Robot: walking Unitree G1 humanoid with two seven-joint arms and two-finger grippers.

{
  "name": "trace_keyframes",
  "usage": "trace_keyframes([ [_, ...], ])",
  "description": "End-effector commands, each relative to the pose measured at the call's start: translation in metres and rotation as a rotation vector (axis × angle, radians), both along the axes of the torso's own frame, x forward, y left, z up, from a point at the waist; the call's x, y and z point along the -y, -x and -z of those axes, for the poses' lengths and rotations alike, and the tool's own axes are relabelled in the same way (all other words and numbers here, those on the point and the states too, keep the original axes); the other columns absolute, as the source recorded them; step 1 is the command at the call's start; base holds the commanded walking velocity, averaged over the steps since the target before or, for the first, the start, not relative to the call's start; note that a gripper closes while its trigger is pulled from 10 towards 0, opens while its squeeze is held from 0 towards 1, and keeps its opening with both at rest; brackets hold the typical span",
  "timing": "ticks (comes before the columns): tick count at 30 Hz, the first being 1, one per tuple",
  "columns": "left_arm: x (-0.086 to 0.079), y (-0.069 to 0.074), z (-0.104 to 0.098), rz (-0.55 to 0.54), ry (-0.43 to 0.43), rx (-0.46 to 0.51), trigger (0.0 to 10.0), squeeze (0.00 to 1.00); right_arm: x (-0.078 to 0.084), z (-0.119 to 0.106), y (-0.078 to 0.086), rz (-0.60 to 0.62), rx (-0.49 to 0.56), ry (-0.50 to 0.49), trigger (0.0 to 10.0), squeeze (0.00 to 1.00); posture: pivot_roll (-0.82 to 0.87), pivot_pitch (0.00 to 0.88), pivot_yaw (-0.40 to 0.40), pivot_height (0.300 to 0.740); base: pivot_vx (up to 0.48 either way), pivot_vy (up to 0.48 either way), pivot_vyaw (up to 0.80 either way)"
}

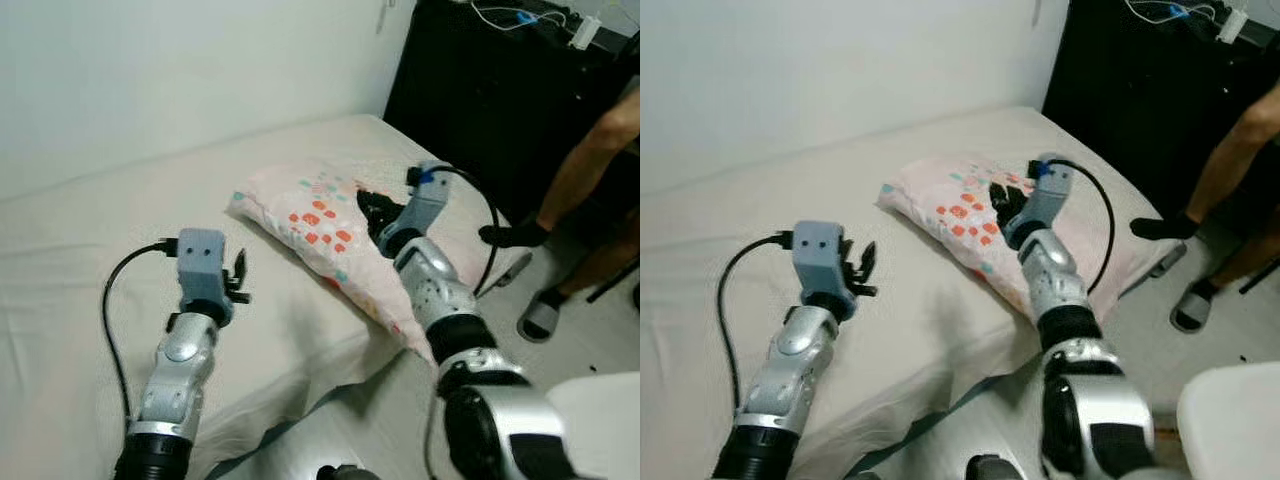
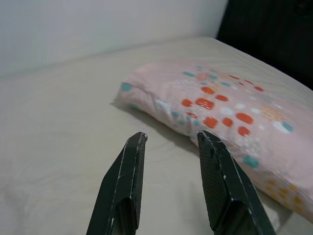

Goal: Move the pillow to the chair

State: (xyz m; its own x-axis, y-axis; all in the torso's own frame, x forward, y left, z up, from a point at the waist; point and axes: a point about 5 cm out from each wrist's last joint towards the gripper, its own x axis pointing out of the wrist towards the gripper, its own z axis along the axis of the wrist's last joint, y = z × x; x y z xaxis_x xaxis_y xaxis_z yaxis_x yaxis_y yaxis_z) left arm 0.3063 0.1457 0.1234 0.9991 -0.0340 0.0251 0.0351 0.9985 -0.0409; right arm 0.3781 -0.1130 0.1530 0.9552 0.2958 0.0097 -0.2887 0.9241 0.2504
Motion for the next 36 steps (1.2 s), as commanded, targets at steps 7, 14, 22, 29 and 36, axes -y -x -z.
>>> trace_keyframes([
  [7, -0.011, 0.019, 0.014, 0.065, -0.134, -0.018, 10.0, 0.00, 0.023, -0.007, 0.029, 0.213, 0.304, 0.441, 10.0, 0.00, -0.03, 0.096, -0.053, 0.694, 0.000, 0.000, 0.00],
  [14, -0.016, 0.028, 0.012, 0.080, -0.149, -0.011, 10.0, 0.00, 0.028, 0.003, 0.041, 0.095, 0.116, 0.380, 10.0, 0.00, -0.03, 0.100, -0.050, 0.694, 0.000, 0.000, 0.00],
  [22, -0.004, 0.022, 0.009, 0.032, -0.077, 0.018, 10.0, 0.00, 0.028, 0.016, 0.043, 0.122, -0.145, 0.368, 10.0, 0.00, -0.07, 0.073, -0.109, 0.694, 0.000, 0.000, 0.00],
  [29, 0.004, 0.014, 0.003, 0.041, -0.061, 0.040, 10.0, 0.00, 0.034, 0.002, 0.039, 0.175, -0.052, 0.428, 10.0, 0.00, -0.08, 0.050, -0.128, 0.694, 0.000, 0.000, 0.00],
  [36, 0.012, 0.006, -0.003, 0.087, -0.088, 0.055, 10.0, 0.00, 0.033, -0.007, 0.041, 0.187, -0.070, 0.341, 10.0, 0.00, -0.06, 0.047, -0.057, 0.694, 0.000, 0.000, 0.00],
])
